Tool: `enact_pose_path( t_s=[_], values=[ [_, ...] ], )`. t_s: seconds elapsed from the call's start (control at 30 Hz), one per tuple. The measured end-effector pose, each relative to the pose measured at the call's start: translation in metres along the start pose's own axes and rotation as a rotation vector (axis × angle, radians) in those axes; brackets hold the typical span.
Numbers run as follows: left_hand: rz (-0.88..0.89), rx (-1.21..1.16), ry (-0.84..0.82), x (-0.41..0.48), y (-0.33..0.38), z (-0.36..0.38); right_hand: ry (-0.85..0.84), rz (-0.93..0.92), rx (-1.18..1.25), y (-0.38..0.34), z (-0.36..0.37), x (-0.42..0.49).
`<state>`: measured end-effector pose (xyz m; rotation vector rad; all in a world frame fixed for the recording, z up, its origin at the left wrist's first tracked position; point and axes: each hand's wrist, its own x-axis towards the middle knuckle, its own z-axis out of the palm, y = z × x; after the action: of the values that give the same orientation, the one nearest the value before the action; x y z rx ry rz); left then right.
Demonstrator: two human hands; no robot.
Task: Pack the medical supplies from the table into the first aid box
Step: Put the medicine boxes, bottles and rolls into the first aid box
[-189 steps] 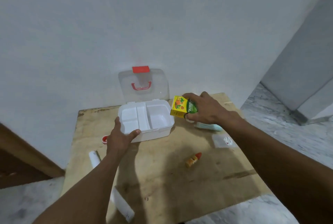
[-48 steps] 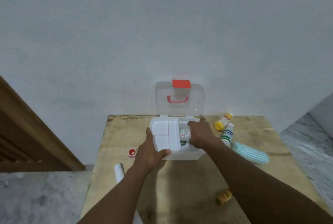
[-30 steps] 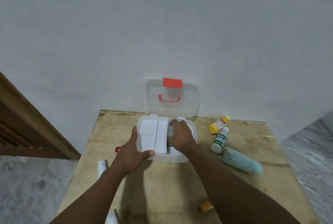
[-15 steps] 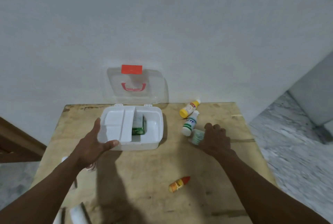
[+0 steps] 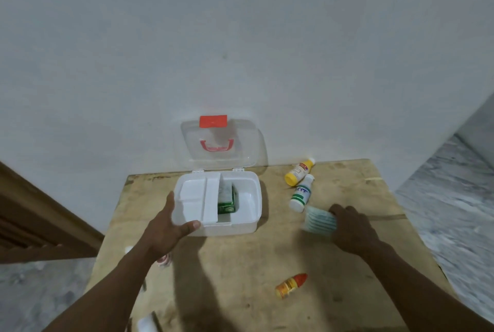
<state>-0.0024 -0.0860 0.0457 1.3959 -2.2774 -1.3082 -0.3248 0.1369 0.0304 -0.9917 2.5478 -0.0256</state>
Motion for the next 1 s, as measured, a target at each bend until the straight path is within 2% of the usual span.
enact_pose_path(
  t_s=[0.17, 0.3, 0.43, 0.67, 1.0],
  values=[
    [-0.050, 0.032, -0.004, 0.005, -0.007, 0.000, 0.151, -0.208, 0.015, -0.048, -0.029, -0.003],
    [-0.078, 0.045, -0.022, 0.012, -0.014, 0.000, 0.158, -0.257, 0.089, -0.105, -0.056, -0.013],
    [-0.092, -0.001, -0.009, 0.009, -0.008, 0.001, 0.184, -0.342, -0.102, -0.149, -0.064, -0.017],
    [-0.107, 0.024, -0.018, 0.006, -0.002, 0.000, 0.109, -0.302, -0.349, -0.198, -0.042, -0.026],
    [-0.096, 0.047, -0.023, 0.002, -0.004, -0.004, -0.057, -0.264, -0.142, -0.216, -0.010, -0.005]
  ],
)
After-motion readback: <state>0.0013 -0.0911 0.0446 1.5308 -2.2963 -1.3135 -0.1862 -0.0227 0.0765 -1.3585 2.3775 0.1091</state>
